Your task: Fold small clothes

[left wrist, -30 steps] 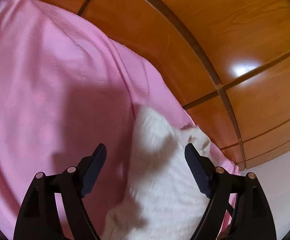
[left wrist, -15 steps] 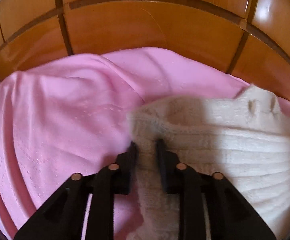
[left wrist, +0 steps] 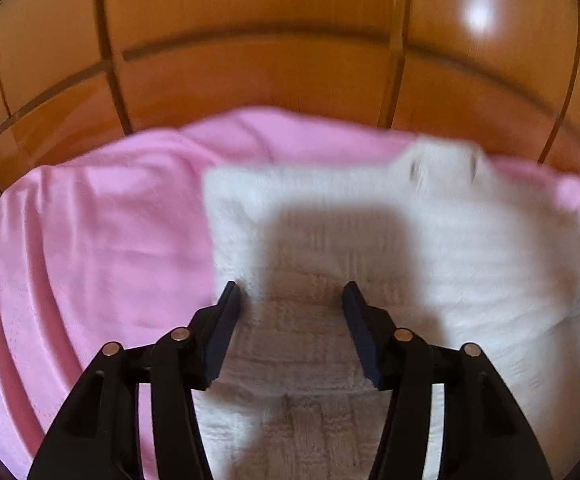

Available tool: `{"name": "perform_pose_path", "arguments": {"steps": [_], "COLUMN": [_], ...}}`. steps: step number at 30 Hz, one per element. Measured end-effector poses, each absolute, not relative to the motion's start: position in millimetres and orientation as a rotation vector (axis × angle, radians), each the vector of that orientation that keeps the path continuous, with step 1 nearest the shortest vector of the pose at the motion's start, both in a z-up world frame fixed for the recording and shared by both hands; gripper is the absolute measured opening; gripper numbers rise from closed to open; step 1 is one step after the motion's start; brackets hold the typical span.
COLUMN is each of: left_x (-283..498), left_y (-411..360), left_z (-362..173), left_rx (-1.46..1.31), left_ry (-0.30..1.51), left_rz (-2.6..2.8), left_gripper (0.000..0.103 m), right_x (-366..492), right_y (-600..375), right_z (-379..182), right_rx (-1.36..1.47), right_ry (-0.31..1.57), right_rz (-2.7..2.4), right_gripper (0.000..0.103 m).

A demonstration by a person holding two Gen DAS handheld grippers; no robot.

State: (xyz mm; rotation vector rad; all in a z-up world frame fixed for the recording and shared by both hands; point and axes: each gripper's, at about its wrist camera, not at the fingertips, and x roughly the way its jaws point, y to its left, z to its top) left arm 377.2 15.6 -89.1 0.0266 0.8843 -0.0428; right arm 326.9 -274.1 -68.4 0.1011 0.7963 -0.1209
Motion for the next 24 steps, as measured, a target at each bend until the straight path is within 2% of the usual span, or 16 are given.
{"name": "perform_pose_path", "arguments": {"steps": [2, 3, 5, 10, 12, 13, 14, 24], "left_x": [383, 384, 384, 362, 349, 343, 336, 257], "left_y": [19, 21, 28, 31, 32, 32, 31, 41], "left_z": [-104, -107, -107, -90, -80, -77, -73, -49], "left_rx": [0.002, -0.013, -0.067, -0.102, -0.095, -0.086, -0.081, -0.101], "left_ry": [0.909, 0.904, 0.913, 0.901, 0.867, 0.86, 0.853, 0.81], "left_rz": [-0.027, -0.028, -0.036, 0.021, 0.025, 0.021, 0.016, -0.015], "left_gripper": [0.064, 0.066, 0.067, 0.068, 0.068, 0.071, 0.071, 0.073], "right_x": [341, 344, 339, 337, 333, 329, 324, 254], "right_y": [-270, -271, -275, -272, -269, -268, -268, -271], "right_z": [-89, -105, -112, -109, -100, -96, -92, -81], "right_rx": [0.063, 0.057, 0.083, 0.086, 0.088, 0.094, 0.105, 0.14], "right_ry": [0.868, 0.884, 0.827, 0.826, 0.829, 0.827, 0.823, 0.879], "right_rz": [-0.149, -0.154, -0.143, -0.143, -0.137, -0.132, -0.126, -0.109], "right_gripper": [0.041, 0.042, 0.043, 0.045, 0.052, 0.065, 0.071, 0.074]}}
